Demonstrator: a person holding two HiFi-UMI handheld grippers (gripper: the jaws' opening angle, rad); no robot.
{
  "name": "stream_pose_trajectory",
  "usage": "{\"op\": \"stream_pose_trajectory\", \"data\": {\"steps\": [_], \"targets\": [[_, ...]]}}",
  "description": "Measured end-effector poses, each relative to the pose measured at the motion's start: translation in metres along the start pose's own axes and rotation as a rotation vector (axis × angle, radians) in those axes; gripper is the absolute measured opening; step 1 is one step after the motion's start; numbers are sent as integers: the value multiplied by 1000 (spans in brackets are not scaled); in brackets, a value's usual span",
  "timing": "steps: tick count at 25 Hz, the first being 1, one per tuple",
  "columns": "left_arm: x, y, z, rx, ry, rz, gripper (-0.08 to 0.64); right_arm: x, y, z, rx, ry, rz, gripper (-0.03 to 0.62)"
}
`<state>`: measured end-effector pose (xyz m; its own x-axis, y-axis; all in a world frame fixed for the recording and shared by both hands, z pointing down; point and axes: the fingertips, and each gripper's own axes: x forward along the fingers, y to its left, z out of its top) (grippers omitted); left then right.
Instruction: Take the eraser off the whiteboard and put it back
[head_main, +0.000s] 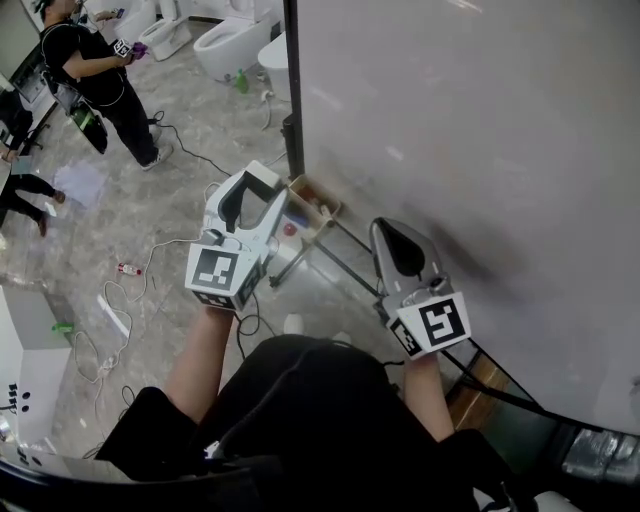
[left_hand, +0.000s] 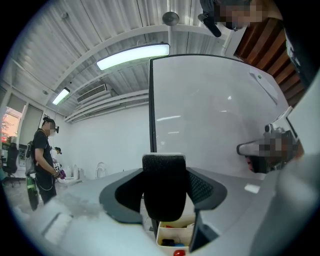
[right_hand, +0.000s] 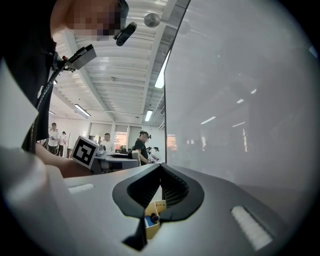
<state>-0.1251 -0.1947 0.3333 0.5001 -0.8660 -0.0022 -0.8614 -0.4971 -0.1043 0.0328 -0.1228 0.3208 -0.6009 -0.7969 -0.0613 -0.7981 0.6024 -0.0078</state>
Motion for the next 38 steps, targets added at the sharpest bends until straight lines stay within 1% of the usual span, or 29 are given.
{"op": "stream_pose_trajectory", "data": {"steps": [4, 7, 11, 16, 19, 22, 26, 32, 38], "targets": [[-7, 8, -5, -12, 2, 20, 259, 6, 1, -6, 7, -6, 23, 9], [-13, 10, 0, -43, -17, 45, 259, 9, 1, -9, 10, -6, 35, 9], [-21, 14, 3, -57, -35, 53, 259, 12, 1, -13, 13, -6, 42, 9], [-21, 15, -4, -34, -24, 44, 258, 12, -3, -15, 10, -8, 44, 9], [-20, 12, 3, -57, -41, 52, 256, 10, -4, -13, 8, -5, 40, 9], [-20, 11, 5, -57, -43, 37, 256, 9, -2, -10, 7, -5, 33, 9], [-21, 10, 8, -83, -55, 25, 258, 8, -2, -11, 6, -1, 28, 9], [-19, 8, 7, -70, -48, 0, 259, 5, -3, -7, 3, -3, 20, 9], [-17, 7, 13, -105, -66, 16, 259, 4, -4, -3, -1, 0, 16, 9]]}}
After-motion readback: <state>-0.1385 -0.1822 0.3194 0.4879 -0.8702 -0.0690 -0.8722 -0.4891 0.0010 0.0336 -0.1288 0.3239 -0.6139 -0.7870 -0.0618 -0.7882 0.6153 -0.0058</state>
